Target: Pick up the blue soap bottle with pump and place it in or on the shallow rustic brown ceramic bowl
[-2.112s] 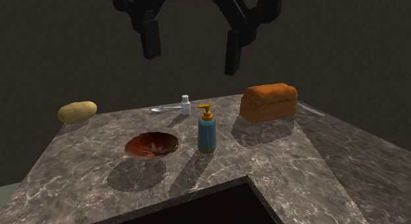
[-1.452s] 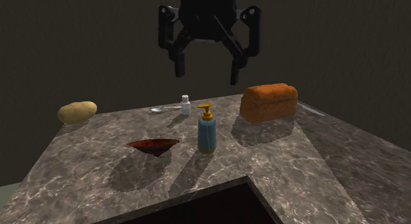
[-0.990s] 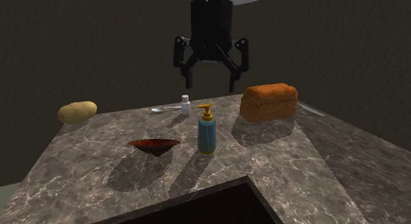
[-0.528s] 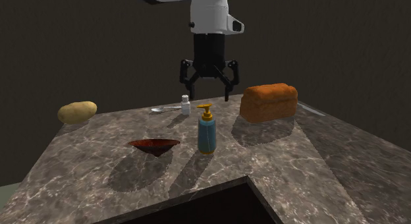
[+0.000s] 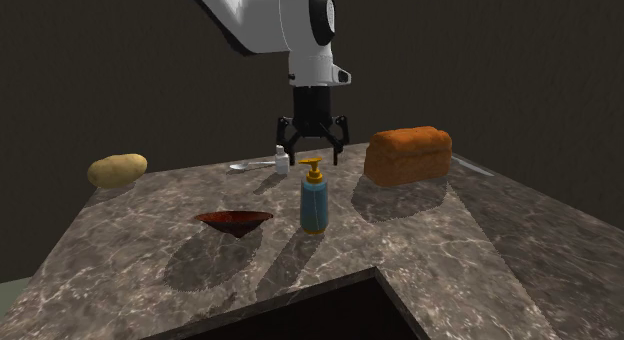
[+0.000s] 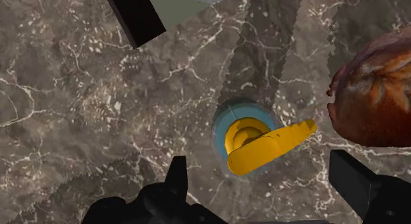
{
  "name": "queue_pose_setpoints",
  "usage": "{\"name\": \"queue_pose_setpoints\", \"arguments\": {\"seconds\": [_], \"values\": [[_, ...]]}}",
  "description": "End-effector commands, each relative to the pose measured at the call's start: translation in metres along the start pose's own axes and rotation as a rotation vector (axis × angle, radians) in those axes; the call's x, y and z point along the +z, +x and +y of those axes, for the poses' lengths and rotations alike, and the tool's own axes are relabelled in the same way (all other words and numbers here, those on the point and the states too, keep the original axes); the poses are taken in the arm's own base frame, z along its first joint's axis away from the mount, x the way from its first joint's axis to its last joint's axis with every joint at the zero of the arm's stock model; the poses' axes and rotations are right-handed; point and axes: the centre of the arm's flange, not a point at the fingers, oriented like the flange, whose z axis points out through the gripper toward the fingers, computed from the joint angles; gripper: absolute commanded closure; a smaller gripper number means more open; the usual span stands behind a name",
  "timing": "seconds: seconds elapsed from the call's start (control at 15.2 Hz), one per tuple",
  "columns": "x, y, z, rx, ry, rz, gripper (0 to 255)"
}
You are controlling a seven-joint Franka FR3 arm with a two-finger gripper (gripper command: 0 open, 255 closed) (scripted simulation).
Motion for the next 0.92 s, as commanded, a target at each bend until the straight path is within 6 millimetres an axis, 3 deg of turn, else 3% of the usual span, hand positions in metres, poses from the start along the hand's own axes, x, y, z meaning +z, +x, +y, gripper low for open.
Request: {"name": "queue_pose_setpoints", "arguments": {"seconds": [0.0, 0.46, 0.86], "values": [[0.009, 0.016, -0.002, -0.015, -0.007, -0.017, 0], [0.049, 0.016, -0.002, -0.015, -0.007, -0.017, 0], [0.049, 0.016, -0.002, -0.015, -0.007, -0.017, 0]]}}
